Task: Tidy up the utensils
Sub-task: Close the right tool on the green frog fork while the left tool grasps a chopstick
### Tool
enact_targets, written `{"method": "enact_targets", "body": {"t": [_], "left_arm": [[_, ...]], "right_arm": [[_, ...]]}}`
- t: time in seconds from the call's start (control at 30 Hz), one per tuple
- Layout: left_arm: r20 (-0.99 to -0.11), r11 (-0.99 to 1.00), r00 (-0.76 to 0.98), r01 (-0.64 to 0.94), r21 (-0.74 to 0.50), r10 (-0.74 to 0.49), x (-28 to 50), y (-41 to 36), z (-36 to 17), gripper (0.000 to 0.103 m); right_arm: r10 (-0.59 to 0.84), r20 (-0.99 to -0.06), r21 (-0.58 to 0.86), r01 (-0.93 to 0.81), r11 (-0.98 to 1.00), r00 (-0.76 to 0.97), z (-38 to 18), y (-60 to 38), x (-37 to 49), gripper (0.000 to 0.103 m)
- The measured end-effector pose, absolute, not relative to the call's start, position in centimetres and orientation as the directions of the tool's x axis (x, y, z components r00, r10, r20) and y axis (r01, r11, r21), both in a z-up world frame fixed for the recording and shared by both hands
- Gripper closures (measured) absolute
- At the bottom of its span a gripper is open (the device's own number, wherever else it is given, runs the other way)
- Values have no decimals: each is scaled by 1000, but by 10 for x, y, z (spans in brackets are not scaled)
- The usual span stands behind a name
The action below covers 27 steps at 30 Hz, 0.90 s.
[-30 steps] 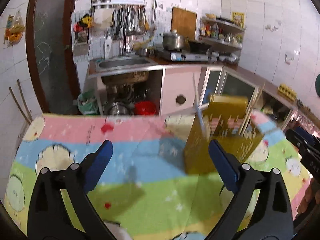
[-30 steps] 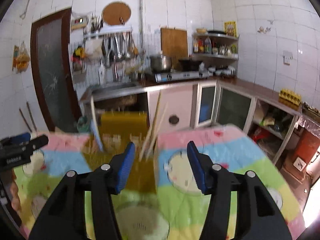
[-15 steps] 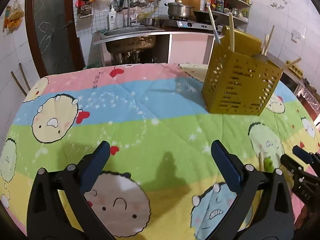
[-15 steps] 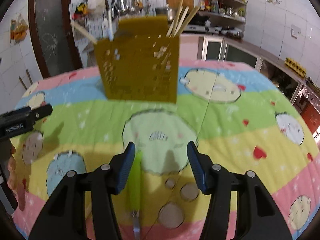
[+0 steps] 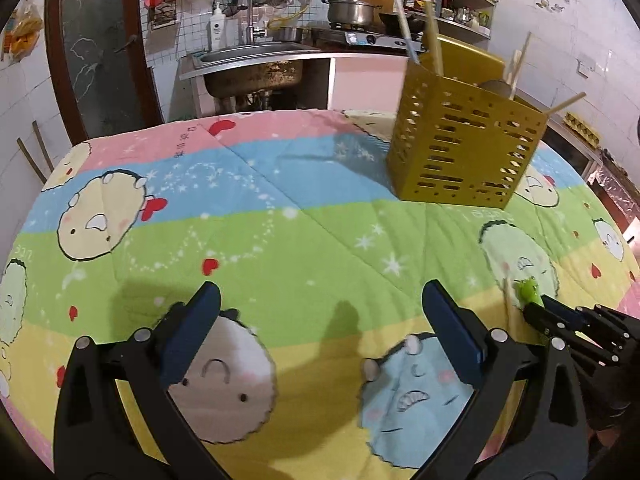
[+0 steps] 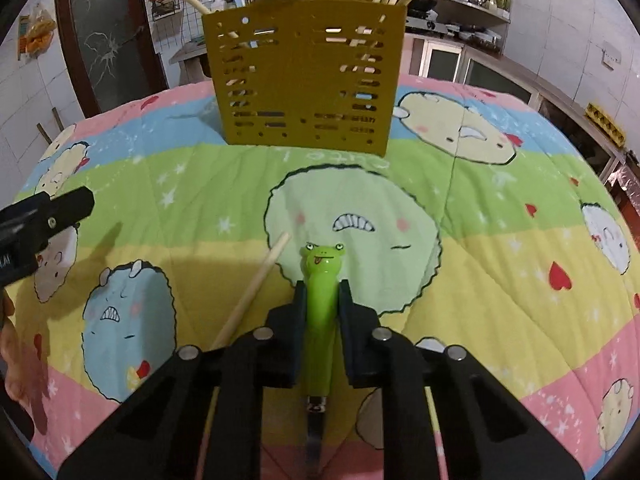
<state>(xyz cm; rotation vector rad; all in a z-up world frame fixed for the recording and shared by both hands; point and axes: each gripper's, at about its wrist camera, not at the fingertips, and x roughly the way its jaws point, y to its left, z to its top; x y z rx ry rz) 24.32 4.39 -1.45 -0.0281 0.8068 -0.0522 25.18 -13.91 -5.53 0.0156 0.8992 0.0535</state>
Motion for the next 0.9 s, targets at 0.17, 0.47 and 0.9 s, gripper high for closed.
{"method": "enact_targets", "body": {"t": [0.17, 0.47, 0.9], "left_arm": [[-735, 995, 672, 82, -54, -96, 243, 15, -16, 5], [-783, 979, 599, 193, -61, -167, 244, -56, -34, 20], [-842, 975, 518, 218, -42, -152, 261, -93, -53, 73]], "right_arm": [[38, -777, 61, 15, 998, 628, -53, -175, 247, 87], [-14, -782, 63, 102, 993, 623, -56, -239, 239, 87], [27, -821, 90, 82, 992, 570, -58, -248, 250, 86]]}}
